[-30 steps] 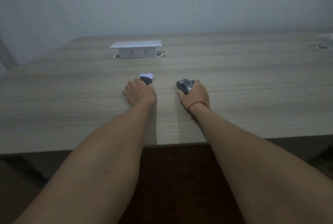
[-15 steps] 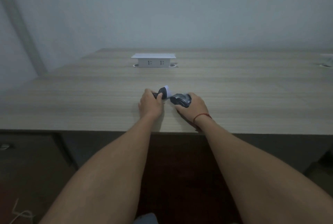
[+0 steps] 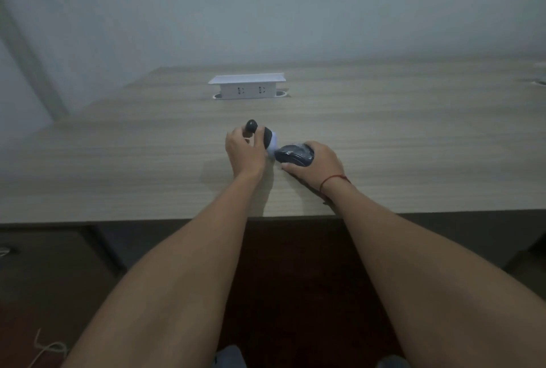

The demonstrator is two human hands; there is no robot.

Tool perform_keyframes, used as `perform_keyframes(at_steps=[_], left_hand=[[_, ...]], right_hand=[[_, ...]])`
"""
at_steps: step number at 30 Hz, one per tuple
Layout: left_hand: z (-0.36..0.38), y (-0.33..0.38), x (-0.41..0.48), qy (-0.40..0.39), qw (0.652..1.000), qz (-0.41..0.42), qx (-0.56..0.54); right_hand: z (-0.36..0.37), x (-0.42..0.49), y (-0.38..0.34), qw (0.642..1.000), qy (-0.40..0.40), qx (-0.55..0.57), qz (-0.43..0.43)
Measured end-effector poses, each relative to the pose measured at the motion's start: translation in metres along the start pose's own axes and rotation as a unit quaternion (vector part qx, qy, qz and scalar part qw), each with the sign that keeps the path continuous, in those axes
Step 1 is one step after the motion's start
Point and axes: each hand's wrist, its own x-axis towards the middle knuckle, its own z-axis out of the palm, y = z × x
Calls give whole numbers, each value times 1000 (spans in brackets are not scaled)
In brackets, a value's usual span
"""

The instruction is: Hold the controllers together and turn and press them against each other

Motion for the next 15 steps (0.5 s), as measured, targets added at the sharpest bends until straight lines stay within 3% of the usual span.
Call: perform_keyframes(at_steps=[8, 15], left_hand=[[0, 13, 0, -53, 990, 127, 25], [0, 4, -3, -68, 981, 111, 145]], right_hand=[[4, 6, 10, 1000, 1, 20, -9], [5, 8, 14, 999, -5, 33, -21]])
